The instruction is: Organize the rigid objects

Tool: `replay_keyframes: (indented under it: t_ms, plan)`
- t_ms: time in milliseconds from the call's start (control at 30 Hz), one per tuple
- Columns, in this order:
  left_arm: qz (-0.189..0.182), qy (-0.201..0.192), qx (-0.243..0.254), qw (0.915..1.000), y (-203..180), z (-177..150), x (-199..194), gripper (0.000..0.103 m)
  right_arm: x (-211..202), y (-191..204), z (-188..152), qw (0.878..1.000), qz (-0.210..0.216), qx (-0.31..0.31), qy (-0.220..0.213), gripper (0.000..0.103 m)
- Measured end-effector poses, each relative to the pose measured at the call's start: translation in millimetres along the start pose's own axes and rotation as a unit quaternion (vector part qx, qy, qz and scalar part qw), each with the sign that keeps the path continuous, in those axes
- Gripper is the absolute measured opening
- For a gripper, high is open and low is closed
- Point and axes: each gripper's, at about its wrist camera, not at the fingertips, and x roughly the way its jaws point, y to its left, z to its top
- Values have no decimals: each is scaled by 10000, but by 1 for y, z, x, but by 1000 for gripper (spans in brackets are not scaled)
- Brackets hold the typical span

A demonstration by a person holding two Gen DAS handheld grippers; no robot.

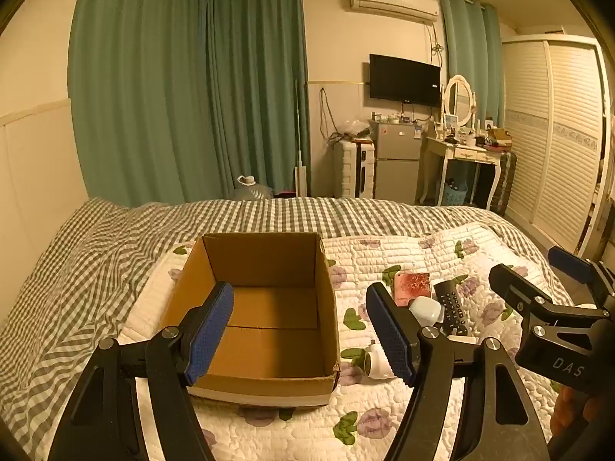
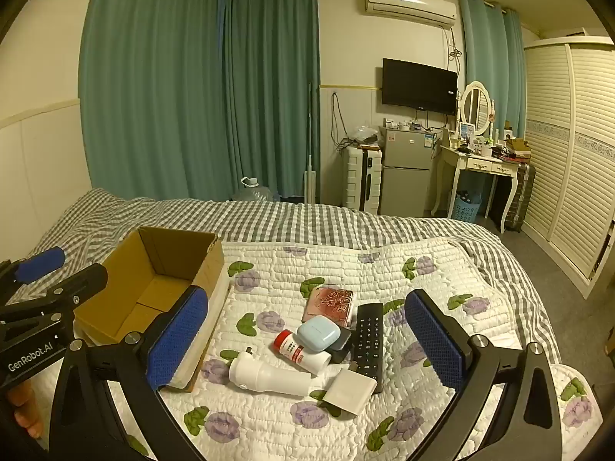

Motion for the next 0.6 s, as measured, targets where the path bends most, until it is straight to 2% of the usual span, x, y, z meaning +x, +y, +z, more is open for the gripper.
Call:
replay_keyframes:
  t_ms: [600]
  plan:
    - [43, 61, -39, 10000, 6, -6, 4, 74, 0, 0, -1, 10000, 5, -2, 10, 103]
